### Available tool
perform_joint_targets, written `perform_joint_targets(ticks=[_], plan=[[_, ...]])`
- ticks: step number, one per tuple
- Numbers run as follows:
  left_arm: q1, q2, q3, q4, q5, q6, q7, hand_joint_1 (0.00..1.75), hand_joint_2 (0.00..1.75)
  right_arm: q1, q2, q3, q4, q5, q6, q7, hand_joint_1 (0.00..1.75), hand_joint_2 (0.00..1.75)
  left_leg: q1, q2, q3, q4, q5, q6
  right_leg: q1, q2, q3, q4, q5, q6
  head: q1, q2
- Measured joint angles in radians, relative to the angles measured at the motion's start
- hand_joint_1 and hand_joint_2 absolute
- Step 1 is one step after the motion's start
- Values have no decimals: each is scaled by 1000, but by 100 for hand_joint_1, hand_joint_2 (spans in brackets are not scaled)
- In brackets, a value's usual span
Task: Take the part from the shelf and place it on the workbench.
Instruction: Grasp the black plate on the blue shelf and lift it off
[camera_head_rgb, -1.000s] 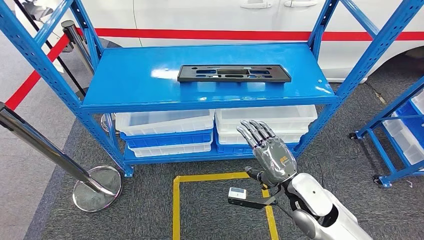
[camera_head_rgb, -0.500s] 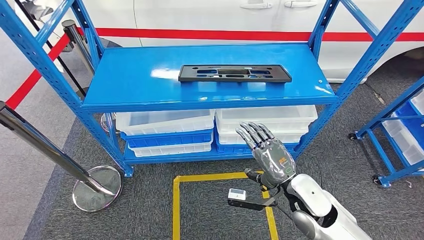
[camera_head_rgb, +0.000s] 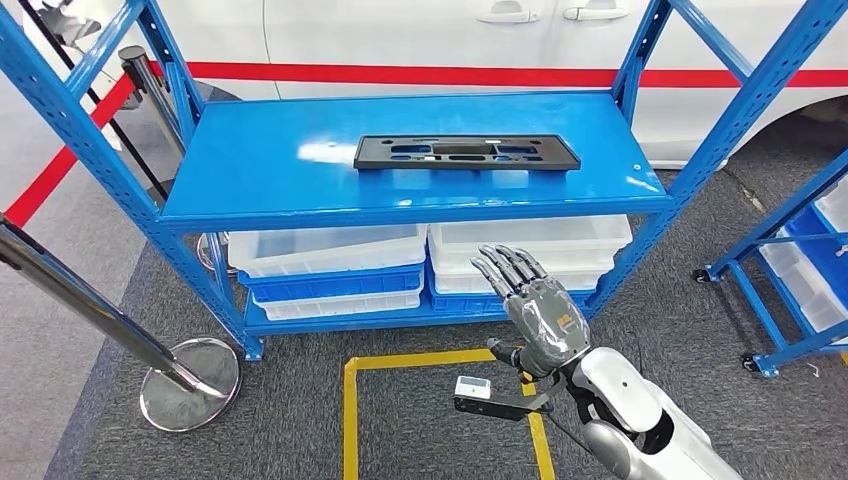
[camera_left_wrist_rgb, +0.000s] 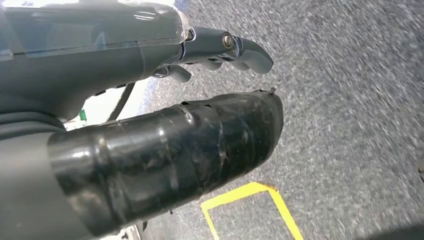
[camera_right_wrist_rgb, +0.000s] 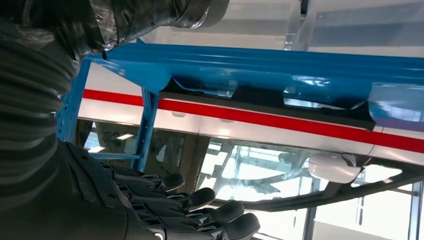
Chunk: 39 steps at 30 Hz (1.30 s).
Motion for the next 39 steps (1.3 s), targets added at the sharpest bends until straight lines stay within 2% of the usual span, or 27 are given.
perform_joint_targets(ticks=[1, 2, 4, 6, 8, 10, 11, 12, 13, 15, 16, 17, 19, 21, 22, 23, 25, 26, 27, 28, 29, 30, 32, 33, 36, 37, 39], plan=[[0, 0, -2, 0, -2, 0, -1, 0, 0, -4, 0, 0, 1, -3, 1, 0, 0, 175, 0, 1, 2, 0, -5, -7, 4, -4, 13, -37, 9, -7, 0, 0], [0, 0, -3, 0, -3, 0, -2, 0, 0, -7, 1, 0, 2, -6, 2, 0, 0, 175, 0, 3, 2, 0, -9, -15, 9, -6, 15, -51, 5, -15, 1, 0], [-2, 0, -6, 0, -6, -1, -5, 0, 0, -15, 2, 0, 4, -11, 5, -1, 0, 175, -1, 4, 6, 6, -13, -28, 11, -1, 19, -54, 5, -33, 1, 0], [-2, 0, -10, 0, -7, -1, -6, 0, 0, -26, 4, -1, 4, -14, 6, -2, 0, 175, 1, 2, -4, 45, -19, -38, 9, 4, 36, -58, 0, -48, 1, 0], [-3, 0, -13, 0, -8, -1, -6, 0, 0, -37, 5, -1, 4, -16, 6, -4, 0, 175, 4, -1, -56, 138, -47, -46, 9, 5, 52, -61, -11, -60, 1, 0], [-3, 0, -14, 0, -8, -1, -8, 0, 0, -41, 7, -1, 5, -16, 7, -4, 0, 175, 4, -1, -145, 260, -90, -50, 12, 6, 67, -61, -25, -67, 0, 0], [-3, 0, -14, 0, -7, -1, -10, 0, 0, -41, 8, -1, 6, -17, 8, -5, 0, 175, 4, -1, -177, 292, -95, -50, 14, 8, 76, -61, -33, -68, 0, 0], [-3, 0, -14, 0, -7, -1, -12, 0, 0, -42, 10, -1, 6, -17, 9, -5, 0, 175, 4, -1, -199, 298, -81, -48, 16, 10, 88, -61, -44, -68, 0, 0], [-3, 0, -15, 0, -7, -1, -14, 0, 0, -43, 11, -1, 7, -17, 9, -5, 0, 175, 3, -2, -196, 260, -42, -43, 18, 12, 102, -61, -54, -68, 0, 0], [-1, 2, -16, 0, -10, -1, -12, 0, 0, -49, 15, -1, 8, -18, 10, -6, 0, 175, -2, -3, -164, 138, 55, -25, 21, 15, 128, -63, -75, -66, 0, 0], [1, 3, -16, 0, -12, -1, -12, 0, 0, -54, 18, -1, 9, -19, 12, -6, 0, 175, -8, -4, -152, 94, 79, -17, 20, 18, 137, -66, -82, -63, 0, 0], [2, 4, -17, 0, -13, -1, -11, 0, 0, -58, 21, -1, 10, -20, 15, -7, 0, 175, -13, -5, -142, 63, 89, -9, 18, 19, 141, -69, -89, -58, 0, 0], [3, 5, -18, 0, -15, -2, -11, 0, 0, -66, 26, -1, 12, -22, 19, -8, 0, 175, -20, -4, -129, 37, 77, 3, 17, 20, 152, -74, -90, -45, -2, 0], [6, 4, -19, 0, -15, -3, -10, 0, 0, -78, 30, -1, 14, -26, 22, -9, 0, 175, -14, -3, -98, 8, 76, 12, 16, 16, 150, -49, -85, -35, -2, 0], [7, 4, -19, 0, -16, -3, -9, 0, 0, -88, 32, -1, 15, -29, 24, -10, 0, 175, -10, -3, -81, -3, 74, 16, 15, 15, 131, -12, -85, -32, -1, 0], [6, 3, -20, 0, -16, -4, -9, 0, 0, -98, 35, -1, 17, -33, 28, -10, 0, 175, -8, -3, -67, -12, 71, 18, 13, 14, 96, 43, -94, -28, -1, 0], [4, 3, -21, 0, -17, -4, -9, 0, 0, -111, 41, 0, 22, -38, 37, -10, 0, 175, -5, -5, -46, -19, 57, 21, 10, 13, 10, 159, -134, -20, 0, 0], [3, 3, -21, 0, -18, -4, -9, 0, 0, -115, 45, 0, 26, -40, 42, -10, 0, 175, -4, -7, -34, -20, 48, 19, 8, 13, -28, 192, -154, -15, 0, 0], [2, 2, -22, 0, -20, -4, -9, 0, 0, -119, 49, 0, 31, -41, 47, -10, 0, 175, -2, -8, -20, -20, 36, 16, 5, 12, -52, 195, -158, -11, 0, 0], [2, 2, -22, 0, -22, -4, -10, 0, 0, -125, 52, 0, 36, -41, 52, -10, 0, 175, 0, -9, -3, -19, 23, 12, 2, 10, -62, 170, -142, -7, 0, 0], [2, 2, -23, 0, -23, -5, -10, 0, 0, -131, 55, 1, 42, -42, 56, -9, 0, 175, 2, -10, 16, -19, 10, 7, -1, 7, -60, 119, -99, -3, 0, 0], [4, 2, -25, 1, -25, -6, -10, 0, 0, -136, 58, 1, 50, -43, 60, -8, 0, 175, 3, -10, 31, -17, -5, 2, -3, 3, -54, 55, -35, -1, 0, 0], [5, 2, -28, 2, -28, -7, -10, 0, 0, -144, 63, 5, 70, -43, 67, -6, 0, 175, 3, -11, 48, -9, -32, -13, 0, -3, -49, -28, 47, -8, -1, 0], [5, 1, -29, 3, -29, -7, -10, 0, 0, -147, 66, 8, 80, -43, 71, -5, 0, 175, 3, -11, 53, -4, -42, -21, 3, -3, -49, -43, 61, -16, -2, 0], [-2, 1, -32, 4, -31, -7, -10, 0, 0, -160, 78, 16, 101, -41, 75, -2, 0, 175, 6, -9, 62, 18, -48, -39, 4, 4, -25, -50, 47, -43, -3, 0], [-3, 2, -33, 4, -31, -7, -10, 0, 0, -165, 83, 19, 107, -40, 75, -2, 0, 175, 8, -9, 46, 51, -49, -42, 3, 4, -13, -54, 42, -50, -4, 0], [-5, 1, -36, 4, -31, -7, -11, 0, 0, -170, 90, 24, 119, -39, 75, 0, 0, 175, 11, -10, -24, 169, -75, -48, 5, 5, 8, -61, 29, -61, -4, 0]])
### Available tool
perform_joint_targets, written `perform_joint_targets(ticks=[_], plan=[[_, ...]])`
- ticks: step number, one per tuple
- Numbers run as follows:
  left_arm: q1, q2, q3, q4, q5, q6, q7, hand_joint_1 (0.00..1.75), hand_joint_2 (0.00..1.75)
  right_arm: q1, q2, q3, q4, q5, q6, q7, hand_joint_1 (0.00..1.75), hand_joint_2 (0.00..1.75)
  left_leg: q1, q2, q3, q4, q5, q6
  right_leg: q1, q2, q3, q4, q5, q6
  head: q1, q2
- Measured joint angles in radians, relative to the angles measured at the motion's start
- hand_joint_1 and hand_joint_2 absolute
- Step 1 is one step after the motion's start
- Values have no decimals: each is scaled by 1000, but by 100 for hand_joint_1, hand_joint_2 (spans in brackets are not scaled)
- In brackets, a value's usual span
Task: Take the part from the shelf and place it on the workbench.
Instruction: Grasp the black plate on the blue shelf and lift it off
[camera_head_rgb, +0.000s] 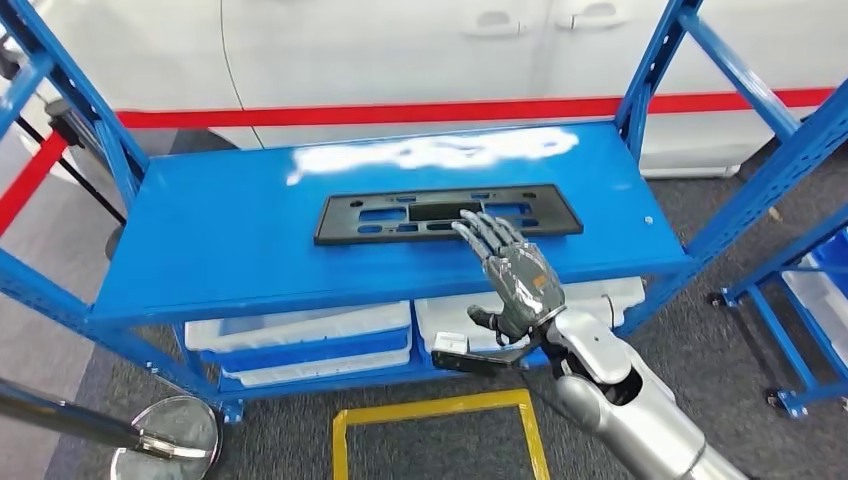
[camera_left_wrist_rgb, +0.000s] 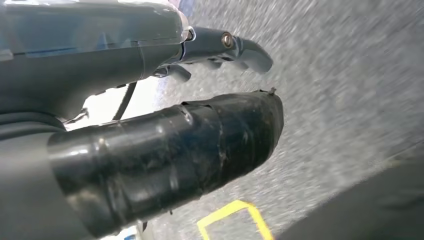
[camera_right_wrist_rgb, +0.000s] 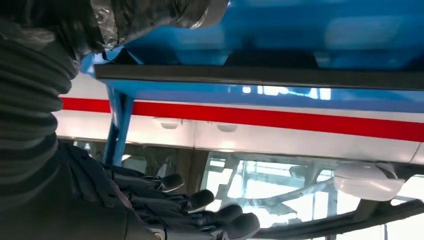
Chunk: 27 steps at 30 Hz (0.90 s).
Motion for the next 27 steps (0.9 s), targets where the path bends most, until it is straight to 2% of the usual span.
perform_joint_targets(ticks=[2, 3, 4, 5, 6, 7, 8, 9, 12, 14, 17, 18, 19, 20, 21, 22, 23, 24, 25, 27], plan=[[-1, 0, -1, 0, 0, 0, -2, 0, 0, -1, 6, 6, 11, 0, 0, 0, 0, 175, 0, 0, -84, 100, -52, -5, 3, 1, 19, -1, -19, -4, 0, 0], [0, 0, -2, 0, 1, 0, -3, 0, 0, -1, 9, 8, 15, 0, 0, 0, 0, 175, 0, 0, -111, 111, -62, -5, 4, 3, 32, -1, -29, -4, 0, 0], [1, 0, -2, 0, 1, 0, -4, 0, 0, -1, 12, 9, 19, 0, 0, 0, 0, 175, 0, 0, -123, 92, -50, -3, 6, 5, 46, -1, -40, -4, 0, 0], [2, 0, -2, 0, 1, 0, -4, 0, 0, -2, 14, 11, 22, 1, 0, 1, 0, 175, -1, 0, -122, 45, -12, 2, 7, 6, 62, -1, -51, -3, 0, 0], [4, 0, -2, 0, 1, 0, -4, 0, 0, -2, 16, 14, 26, 2, 1, 1, 0, 175, -3, 0, -116, -18, 48, 10, 8, 7, 74, -1, -62, -1, 0, 0], [5, 1, -2, 0, 1, 0, -4, 0, 0, -4, 19, 18, 32, 2, 2, 2, 0, 175, -7, -1, -112, -69, 95, 17, 9, 9, 85, -1, -72, 3, 0, 0], [7, 2, -2, 0, 0, 0, -3, 0, 0, -5, 21, 24, 40, 4, 4, 3, 0, 175, -11, -1, -107, -106, 132, 25, 10, 11, 92, -1, -81, 8, 0, 0], [7, 3, -2, 0, 0, 0, -3, 0, 0, -6, 24, 29, 48, 5, 6, 4, 0, 175, -15, -2, -107, -126, 152, 32, 11, 13, 96, 0, -86, 14, 0, 0], [6, 3, -3, 0, -1, 0, -1, 0, 0, -12, 29, 41, 66, 9, 9, 5, 0, 175, -14, -3, -84, -150, 153, 47, 11, 13, 103, 12, -88, 29, 0, 0], [6, 3, -3, 0, -2, 0, 1, 0, 0, -18, 30, 47, 74, 10, 9, 5, 0, 175, -11, -3, -58, -167, 151, 54, 9, 8, 75, 72, -105, 37, 0, 0], [5, 3, -3, 0, -2, 1, 2, 0, 0, -21, 30, 53, 87, 10, 9, 6, 0, 175, -10, -4, -38, -171, 136, 62, 5, 6, -37, 233, -168, 50, 0, 0], [5, 3, -3, 0, -2, 1, 2, 0, 0, -21, 30, 56, 91, 11, 9, 6, 0, 175, -9, -4, -30, -171, 128, 62, 3, 6, -65, 256, -175, 53, 0, 0], [5, 3, -3, 0, -2, 1, 2, 0, 0, -21, 30, 58, 95, 12, 10, 6, 0, 175, -9, -5, -20, -170, 120, 60, 1, 5, -77, 245, -160, 54, 0, 0], [4, 2, -3, 0, -2, 1, 2, 0, 0, -21, 30, 61, 98, 13, 10, 6, 0, 175, -8, -5, -8, -170, 111, 58, -1, 4, -73, 204, -124, 55, 0, 0], [5, 2, -3, 0, -2, 1, 2, 0, 0, -21, 30, 63, 101, 14, 11, 6, 0, 175, -7, -5, 2, -169, 101, 54, -2, 3, -60, 141, -70, 55, 0, 0], [6, 2, -3, 0, -2, 0, 2, 0, 0, -21, 30, 65, 106, 15, 13, 6, 0, 175, -8, -5, 12, -166, 91, 49, -1, 0, -46, 82, -32, 54, 0, 0], [6, 2, -3, 1, -2, 0, 2, 0, 0, -21, 30, 67, 110, 16, 14, 7, 0, 175, -8, -5, 17, -162, 82, 42, 2, -2, -36, 41, -8, 49, -1, 0], [7, 2, -3, 1, -2, 0, 2, 0, 0, -21, 31, 70, 114, 17, 15, 7, 0, 175, -9, -6, 18, -159, 74, 34, 4, -3, -31, 19, 4, 42, -1, 0], [6, 2, -3, 1, -2, 0, 2, 0, 0, -21, 31, 72, 118, 17, 16, 8, 0, 175, -10, -6, 21, -155, 69, 27, 7, -3, -30, 17, -2, 34, -1, 0], [4, 2, -3, 1, -2, -1, 2, 0, 0, -22, 34, 76, 122, 18, 16, 9, 0, 175, -9, -5, 24, -147, 62, 15, 6, 0, -19, 14, 4, 18, -1, 0]])
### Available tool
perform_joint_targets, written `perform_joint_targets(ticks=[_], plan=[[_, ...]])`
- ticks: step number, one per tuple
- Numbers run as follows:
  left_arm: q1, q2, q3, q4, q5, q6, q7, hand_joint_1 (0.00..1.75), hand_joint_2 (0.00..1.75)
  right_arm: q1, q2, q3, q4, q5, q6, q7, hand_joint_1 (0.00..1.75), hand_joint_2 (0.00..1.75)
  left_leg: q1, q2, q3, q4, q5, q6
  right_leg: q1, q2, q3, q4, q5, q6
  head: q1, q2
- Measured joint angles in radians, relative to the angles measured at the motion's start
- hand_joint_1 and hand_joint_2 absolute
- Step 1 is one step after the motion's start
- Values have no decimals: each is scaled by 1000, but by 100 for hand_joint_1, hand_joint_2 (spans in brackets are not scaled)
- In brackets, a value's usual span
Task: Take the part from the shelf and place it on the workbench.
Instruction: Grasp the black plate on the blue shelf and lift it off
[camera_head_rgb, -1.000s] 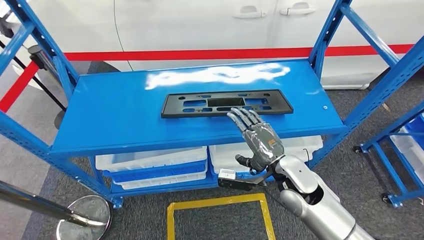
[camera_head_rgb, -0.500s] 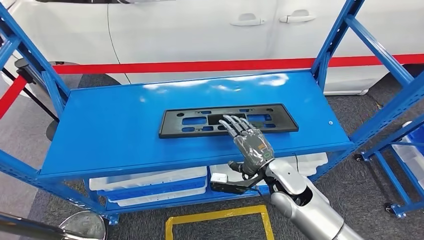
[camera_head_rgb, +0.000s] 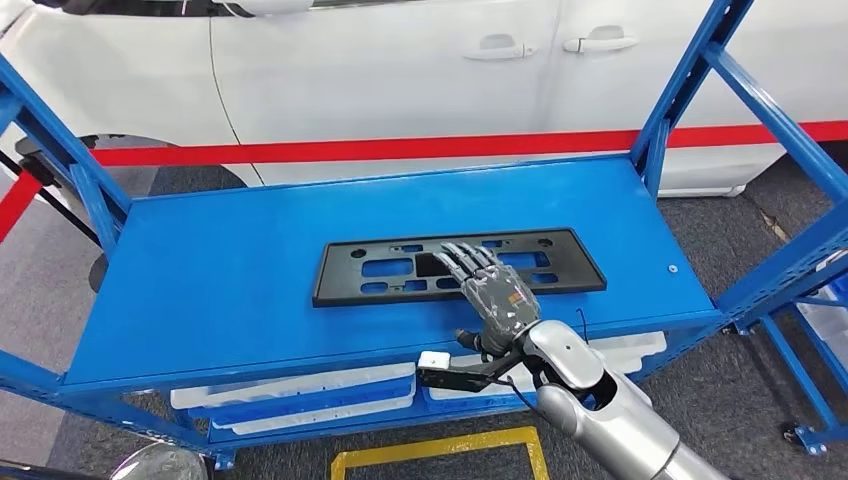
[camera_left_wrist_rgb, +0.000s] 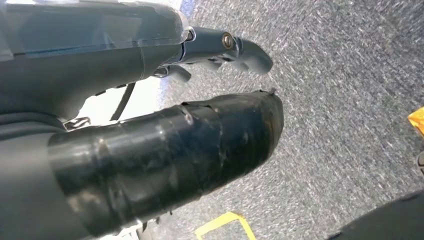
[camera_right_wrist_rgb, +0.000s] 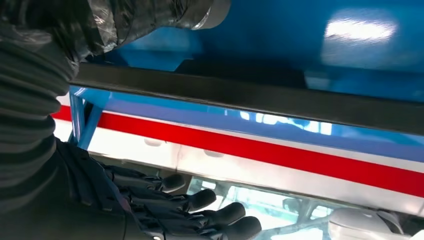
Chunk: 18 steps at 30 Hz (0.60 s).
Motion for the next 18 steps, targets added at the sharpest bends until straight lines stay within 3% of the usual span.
perform_joint_targets(ticks=[2, 5, 6, 7, 8, 10, 12, 15, 16, 18], plan=[[-2, 0, 0, 0, 0, 0, 0, 0, 0, -4, 4, 2, 3, 0, 0, 1, 0, 175, 3, 1, -21, 50, -22, -10, -3, 0, 14, -7, -4, -12, 0, 0], [-3, 0, 0, 0, 1, 0, -4, 0, 0, -8, 8, 3, 11, 1, 0, 5, 0, 175, 7, 1, -128, 222, -92, -22, -1, -1, 24, -9, -15, -24, 0, 0], [-4, 0, 0, 0, 2, 0, -7, 0, 0, -7, 10, 4, 16, 1, 0, 8, 0, 175, 8, 1, -158, 257, -99, -22, 1, -1, 27, -9, -19, -26, 0, 0], [-4, 0, 0, 0, 2, -1, -9, 0, 0, -7, 11, 4, 20, 0, 0, 9, 0, 175, 8, 1, -171, 260, -85, -21, 2, 1, 33, -9, -24, -26, 0, 0], [-4, 0, 0, 0, 3, -1, -10, 0, 0, -7, 11, 5, 24, 0, 0, 10, 0, 175, 8, 1, -165, 225, -49, -18, 3, 2, 40, -8, -29, -25, 0, 0], [-3, 0, 0, 0, 1, -2, -9, 0, 0, -8, 14, 5, 31, 0, 1, 11, 0, 175, 5, 1, -123, 102, 36, -6, 5, 4, 58, -9, -40, -21, 0, 0], [-2, 2, 0, 0, 0, -3, -8, 0, 0, -10, 17, 5, 41, 0, 3, 13, 0, 175, -2, 1, -97, 20, 63, 7, 5, 6, 66, -10, -47, -13, 0, 0], [-1, 1, 0, 0, -2, -5, -9, 0, 0, -12, 19, 6, 57, 0, 8, 16, 0, 175, -4, 0, -86, -1, 72, 23, 6, 6, 68, -13, -55, 4, 0, 0], [0, 1, 0, 0, -2, -6, -9, 0, 0, -13, 20, 7, 62, 0, 9, 16, 32, 175, -1, 1, -80, -9, 76, 27, 6, 5, 67, -6, -62, 9, 1, 0], [0, -1, 0, 0, -3, -9, -9, 0, 0, -17, 21, 7, 74, 0, 15, 16, 114, 175, 5, 3, -68, -23, 80, 37, 4, 4, 34, 63, -101, 17, 2, 0]])
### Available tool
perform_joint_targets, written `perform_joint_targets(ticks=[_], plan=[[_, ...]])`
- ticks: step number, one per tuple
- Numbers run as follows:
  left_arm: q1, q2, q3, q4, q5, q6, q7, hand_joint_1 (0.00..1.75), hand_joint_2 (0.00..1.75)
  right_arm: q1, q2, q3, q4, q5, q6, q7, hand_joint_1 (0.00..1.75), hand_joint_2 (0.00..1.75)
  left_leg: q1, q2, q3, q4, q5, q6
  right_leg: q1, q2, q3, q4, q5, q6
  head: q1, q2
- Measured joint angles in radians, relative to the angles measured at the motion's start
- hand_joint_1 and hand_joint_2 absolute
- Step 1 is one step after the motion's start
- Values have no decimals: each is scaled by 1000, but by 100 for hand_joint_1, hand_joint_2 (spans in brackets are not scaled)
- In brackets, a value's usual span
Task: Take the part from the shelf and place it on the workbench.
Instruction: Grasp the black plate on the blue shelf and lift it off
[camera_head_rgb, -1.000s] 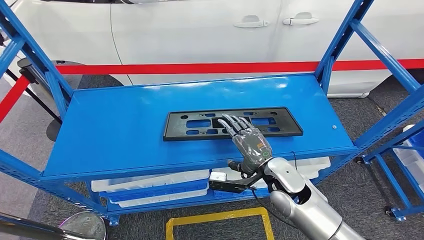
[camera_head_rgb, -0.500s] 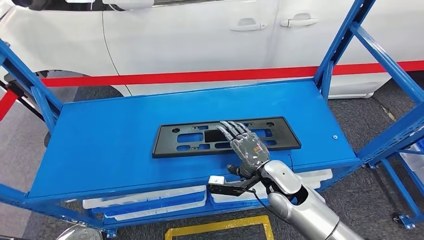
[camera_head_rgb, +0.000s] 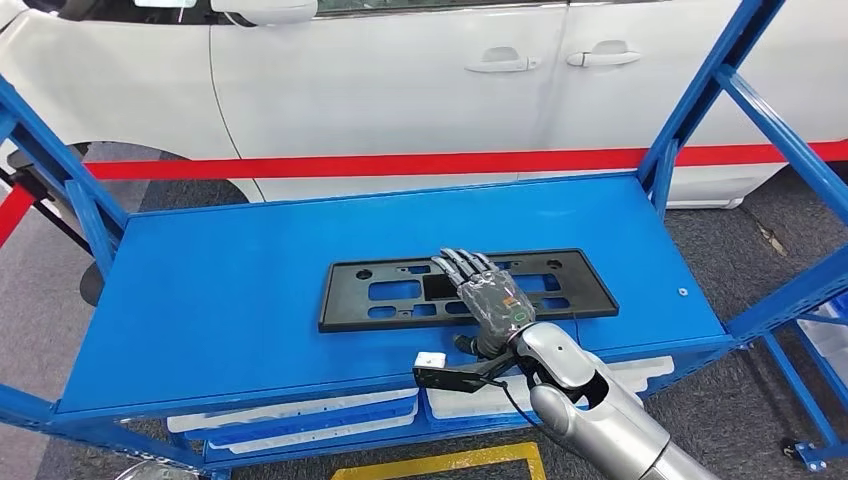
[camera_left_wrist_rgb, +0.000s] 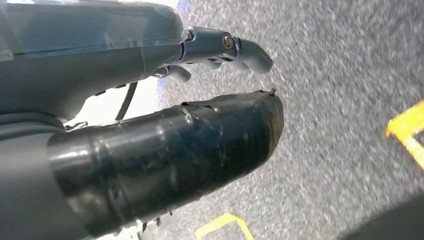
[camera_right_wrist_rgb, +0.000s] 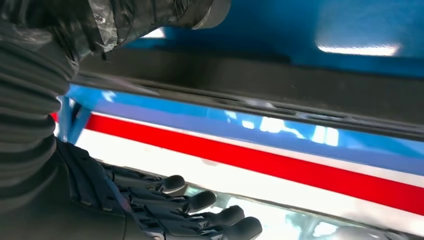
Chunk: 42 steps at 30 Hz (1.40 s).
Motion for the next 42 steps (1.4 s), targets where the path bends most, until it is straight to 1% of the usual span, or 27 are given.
perform_joint_targets(ticks=[1, 2, 3, 4, 5, 6, 7, 8, 9, 10, 12, 14, 19, 24, 30, 34, 39, 42], plan=[[0, 0, 0, 0, 0, 0, 0, 0, 0, 0, 0, 1, 8, 0, 4, 1, 155, 175, -1, 0, 2, -2, -1, 4, -1, 0, -32, 60, -27, 4, 0, 0], [-1, 0, 0, 0, -1, 0, 0, 0, 0, 1, 0, 2, 17, 0, 8, 1, 164, 175, -1, -1, 3, -1, -3, 7, -2, 0, -68, 124, -50, 7, 0, 0], [-1, 0, 0, 0, -1, 0, 0, 0, 0, 3, 0, 4, 25, 0, 12, 2, 164, 175, -1, -1, 4, 0, -6, 7, -3, -1, -98, 170, -58, 10, 0, 0], [-1, 0, 0, 0, -1, 1, -1, 0, 0, 4, 0, 6, 32, 0, 15, 2, 165, 175, -1, -2, 7, 2, -10, 7, -5, -1, -112, 184, -48, 12, 0, 0], [-1, 0, 0, 0, -1, 1, -2, 0, 0, 5, 0, 9, 38, 0, 19, 2, 166, 175, -1, -3, 10, 4, -14, 5, -7, -1, -107, 160, -19, 14, 0, 0], [-1, 0, 0, 0, 0, 1, -4, 0, 0, 5, 0, 11, 42, -1, 22, 2, 167, 175, -1, -3, 15, 8, -20, 2, -9, -2, -85, 102, 23, 14, 0, 0], [-1, 0, 0, 0, 0, 2, -6, 0, 0, 5, 0, 12, 45, -1, 24, 2, 168, 175, -1, -3, 17, 12, -27, -2, -10, -3, -58, 41, 55, 13, 0, 0], [-1, -1, 0, 0, 0, 1, -8, 0, 0, 5, 0, 14, 48, -2, 27, 3, 168, 175, -2, -3, 18, 19, -33, -7, -9, -3, -33, -14, 75, 10, 0, 0], [-1, -1, 0, 0, 1, 1, -9, 0, 0, 5, 1, 15, 51, -3, 29, 3, 168, 175, -4, -4, 16, 24, -38, -12, -7, -3, -19, -47, 83, 6, 0, 0], [-1, 0, 0, 0, 1, 1, -10, 0, 0, 6, 1, 17, 53, -3, 31, 3, 168, 175, -6, -4, 13, 27, -41, -15, -6, -2, -15, -58, 78, 2, 0, 0], [-1, 0, 0, 0, 1, 1, -11, 0, 0, 7, 2, 20, 55, -4, 34, 3, 168, 175, -7, -4, 11, 29, -42, -14, -5, 0, -14, -63, 79, -2, 0, 0], [-2, 0, 0, 0, 1, 1, -12, 0, 0, 5, 4, 21, 56, -4, 35, 3, 169, 175, -6, -3, 14, 26, -42, -11, -4, 1, -13, -64, 78, -4, 0, 0], [-3, 0, 0, 0, 3, -1, -13, 0, 0, -3, 5, 22, 57, -2, 37, 3, 171, 175, -5, -3, 22, 17, -42, -13, -1, 1, -7, -64, 74, -11, 0, 0], [-2, 0, 2, 0, 15, -8, -16, 0, 0, -4, 5, 23, 56, -1, 43, 3, 171, 175, -4, -3, 24, 16, -42, -25, 0, 1, -4, -63, 73, -13, 0, 0], [-2, 0, 4, 0, 20, -11, -18, 0, 0, -3, 5, 24, 56, -1, 43, 3, 171, 175, -4, -3, 25, 18, -41, -28, 0, 1, -3, -63, 74, -14, 0, 0], [-2, 0, 4, 0, 20, -11, -19, 0, 175, -3, 5, 24, 56, 0, 44, 3, 175, 175, -6, -3, 25, 20, -42, -29, 0, 1, -2, -64, 75, -13, 0, 0], [-2, 0, 14, 0, 38, -20, -30, 0, 175, -1, 0, 27, 48, 6, 52, 3, 175, 175, -6, -3, 25, 21, -43, -28, 0, 1, -2, -64, 75, -13, 0, 0], [-2, 0, 22, 0, 44, -2, -31, 0, 175, 10, -14, 30, 26, 7, 39, -5, 175, 175, -6, -3, 24, 22, -43, -27, 0, 1, -2, -64, 75, -13, 0, 0]])
